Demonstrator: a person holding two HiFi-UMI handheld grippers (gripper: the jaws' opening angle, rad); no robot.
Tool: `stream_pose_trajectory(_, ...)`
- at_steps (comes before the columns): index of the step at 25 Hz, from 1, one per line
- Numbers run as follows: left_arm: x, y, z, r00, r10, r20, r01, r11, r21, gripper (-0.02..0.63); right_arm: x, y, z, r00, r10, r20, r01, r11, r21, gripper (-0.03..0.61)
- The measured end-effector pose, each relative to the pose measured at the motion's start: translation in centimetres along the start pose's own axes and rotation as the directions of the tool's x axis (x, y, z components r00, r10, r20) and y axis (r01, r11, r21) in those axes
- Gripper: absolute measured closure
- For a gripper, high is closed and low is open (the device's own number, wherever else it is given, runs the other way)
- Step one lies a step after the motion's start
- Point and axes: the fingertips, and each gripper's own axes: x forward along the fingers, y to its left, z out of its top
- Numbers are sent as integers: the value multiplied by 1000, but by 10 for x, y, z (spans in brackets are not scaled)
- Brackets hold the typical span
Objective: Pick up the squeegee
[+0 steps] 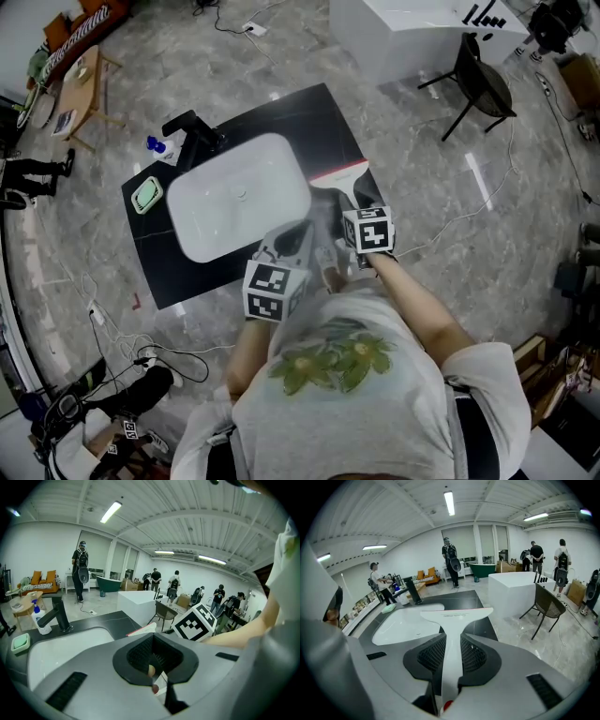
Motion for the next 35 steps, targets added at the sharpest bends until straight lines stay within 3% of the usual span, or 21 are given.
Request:
stream_pose_trajectory(17,-46,3,-4,996,70,54,-71,997,16,604,-64,63,42,980,114,160,-107,993,-53,480)
stream_pose_trajectory(35,-106,-12,-15,974,156,165,-154,988,-26,604,-147,144,60,908,316,277,-299,949,-103,480)
